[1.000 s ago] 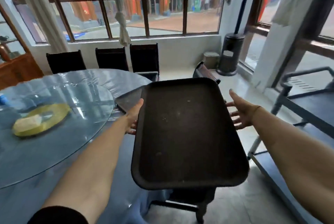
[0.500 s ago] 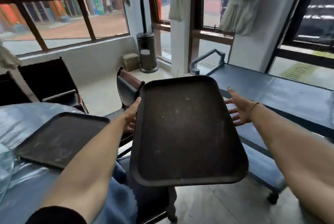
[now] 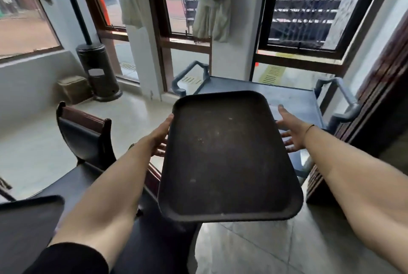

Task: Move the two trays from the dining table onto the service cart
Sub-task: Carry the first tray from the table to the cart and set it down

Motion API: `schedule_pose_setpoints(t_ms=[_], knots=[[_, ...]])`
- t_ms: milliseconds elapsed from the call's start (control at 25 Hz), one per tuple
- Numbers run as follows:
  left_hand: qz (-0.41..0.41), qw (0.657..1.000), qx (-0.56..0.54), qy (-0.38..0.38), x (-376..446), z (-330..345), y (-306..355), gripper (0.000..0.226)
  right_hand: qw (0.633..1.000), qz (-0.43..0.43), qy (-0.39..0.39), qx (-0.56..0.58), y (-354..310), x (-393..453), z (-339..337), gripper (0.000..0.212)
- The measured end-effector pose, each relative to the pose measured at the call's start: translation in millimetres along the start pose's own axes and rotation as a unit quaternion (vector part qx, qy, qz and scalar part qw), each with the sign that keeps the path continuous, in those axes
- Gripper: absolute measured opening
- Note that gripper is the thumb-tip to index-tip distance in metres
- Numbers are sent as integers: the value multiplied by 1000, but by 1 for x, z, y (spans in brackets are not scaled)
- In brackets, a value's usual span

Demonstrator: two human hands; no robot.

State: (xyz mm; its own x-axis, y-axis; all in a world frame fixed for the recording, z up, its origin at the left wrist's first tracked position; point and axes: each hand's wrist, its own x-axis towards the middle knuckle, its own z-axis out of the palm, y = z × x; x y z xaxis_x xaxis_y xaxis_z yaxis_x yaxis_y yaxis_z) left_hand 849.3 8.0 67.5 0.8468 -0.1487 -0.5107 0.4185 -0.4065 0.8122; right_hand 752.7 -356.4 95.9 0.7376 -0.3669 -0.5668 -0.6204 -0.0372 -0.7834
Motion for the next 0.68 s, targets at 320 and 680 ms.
schedule_pose_setpoints(t_ms=[320, 680], knots=[[10, 999, 30, -35, 62, 21, 43, 75, 998, 12, 53, 38, -9, 52, -16, 80], [3, 1000, 18, 10, 161, 60, 103, 82, 999, 9, 33, 37, -64, 172, -50, 83]])
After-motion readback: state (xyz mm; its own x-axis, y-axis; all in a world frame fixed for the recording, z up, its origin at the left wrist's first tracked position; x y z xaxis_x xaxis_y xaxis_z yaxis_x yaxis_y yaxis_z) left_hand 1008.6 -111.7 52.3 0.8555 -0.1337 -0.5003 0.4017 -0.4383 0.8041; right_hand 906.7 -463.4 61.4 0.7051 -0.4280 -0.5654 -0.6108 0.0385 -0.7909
